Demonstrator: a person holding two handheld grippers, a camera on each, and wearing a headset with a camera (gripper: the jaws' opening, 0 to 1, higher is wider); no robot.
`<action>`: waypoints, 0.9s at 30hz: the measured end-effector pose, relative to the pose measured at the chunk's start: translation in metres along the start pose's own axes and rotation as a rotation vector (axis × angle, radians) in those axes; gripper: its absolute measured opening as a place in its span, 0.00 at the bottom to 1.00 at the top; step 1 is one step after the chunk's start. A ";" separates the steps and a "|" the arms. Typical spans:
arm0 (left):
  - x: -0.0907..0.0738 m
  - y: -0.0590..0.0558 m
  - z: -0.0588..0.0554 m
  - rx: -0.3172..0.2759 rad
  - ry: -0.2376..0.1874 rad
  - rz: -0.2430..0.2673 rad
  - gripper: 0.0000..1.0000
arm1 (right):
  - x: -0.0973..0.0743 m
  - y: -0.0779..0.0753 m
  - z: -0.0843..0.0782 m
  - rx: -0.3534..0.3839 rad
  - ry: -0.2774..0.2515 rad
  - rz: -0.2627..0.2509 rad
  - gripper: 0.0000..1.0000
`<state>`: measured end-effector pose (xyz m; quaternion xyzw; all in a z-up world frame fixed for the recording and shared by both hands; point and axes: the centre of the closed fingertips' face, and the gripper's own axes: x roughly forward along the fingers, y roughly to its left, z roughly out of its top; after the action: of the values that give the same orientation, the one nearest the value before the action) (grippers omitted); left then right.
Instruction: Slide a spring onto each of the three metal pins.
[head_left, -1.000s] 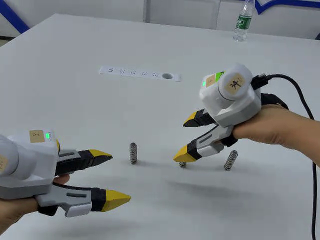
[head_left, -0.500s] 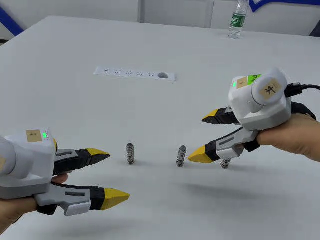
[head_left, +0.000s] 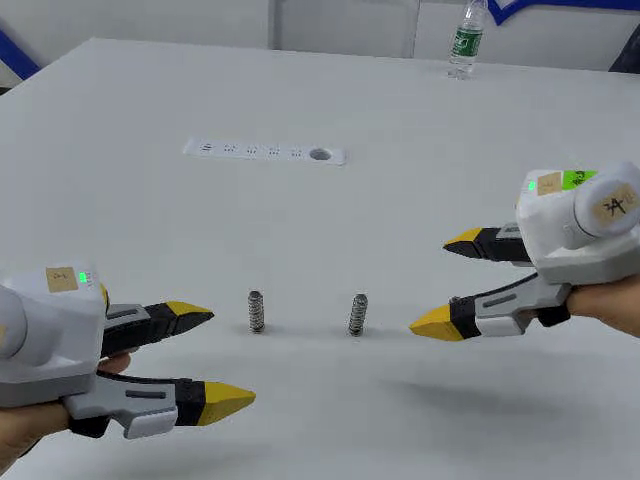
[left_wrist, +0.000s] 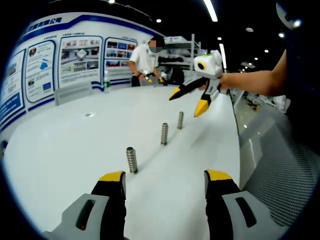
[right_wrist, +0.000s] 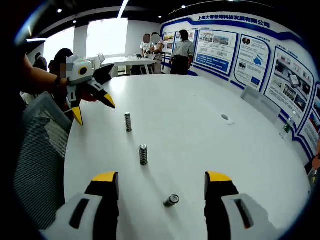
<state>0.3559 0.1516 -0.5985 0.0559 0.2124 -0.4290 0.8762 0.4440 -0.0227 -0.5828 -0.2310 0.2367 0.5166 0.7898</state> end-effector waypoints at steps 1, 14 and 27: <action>0.000 0.000 0.000 -0.001 0.000 0.000 0.65 | -0.002 0.000 -0.002 0.006 -0.004 -0.003 0.71; -0.001 0.001 -0.001 -0.006 -0.002 0.007 0.67 | -0.025 0.017 -0.022 0.057 -0.098 -0.044 0.75; -0.002 -0.001 -0.003 0.007 -0.007 0.005 0.71 | -0.030 0.032 -0.039 0.090 -0.154 -0.047 0.80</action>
<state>0.3532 0.1536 -0.5998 0.0578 0.2077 -0.4276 0.8779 0.3984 -0.0561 -0.5985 -0.1602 0.1930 0.5028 0.8272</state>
